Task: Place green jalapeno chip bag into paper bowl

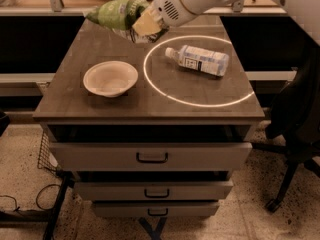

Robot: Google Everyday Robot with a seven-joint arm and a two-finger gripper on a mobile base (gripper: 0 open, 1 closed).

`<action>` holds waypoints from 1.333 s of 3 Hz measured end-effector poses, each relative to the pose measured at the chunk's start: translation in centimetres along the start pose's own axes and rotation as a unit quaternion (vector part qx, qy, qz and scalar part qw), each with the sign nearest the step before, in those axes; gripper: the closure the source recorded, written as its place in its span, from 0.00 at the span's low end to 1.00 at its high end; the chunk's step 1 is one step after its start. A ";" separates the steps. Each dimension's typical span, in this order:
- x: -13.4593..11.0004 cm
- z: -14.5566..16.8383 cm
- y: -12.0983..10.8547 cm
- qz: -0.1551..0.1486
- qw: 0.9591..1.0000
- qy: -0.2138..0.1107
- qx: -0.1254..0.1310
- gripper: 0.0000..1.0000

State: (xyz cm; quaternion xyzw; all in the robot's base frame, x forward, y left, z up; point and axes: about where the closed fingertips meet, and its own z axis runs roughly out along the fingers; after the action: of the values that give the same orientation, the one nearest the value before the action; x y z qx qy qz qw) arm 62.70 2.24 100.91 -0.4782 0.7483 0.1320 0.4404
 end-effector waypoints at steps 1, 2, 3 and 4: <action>0.5 3.4 1.9 -0.010 0.999 0.025 -0.042 1.00; 0.9 6.3 4.1 -0.018 0.995 0.038 -0.085 1.00; 1.2 8.6 7.0 -0.030 0.990 0.046 -0.127 0.98; 1.5 9.6 8.6 -0.042 0.987 0.057 -0.145 0.76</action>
Offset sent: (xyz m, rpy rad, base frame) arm -0.0055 0.0830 -0.0822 -0.0750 0.1878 0.2231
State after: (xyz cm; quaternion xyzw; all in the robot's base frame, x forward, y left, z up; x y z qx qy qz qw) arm 60.38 11.67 92.30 -0.5746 0.7244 0.1930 0.3284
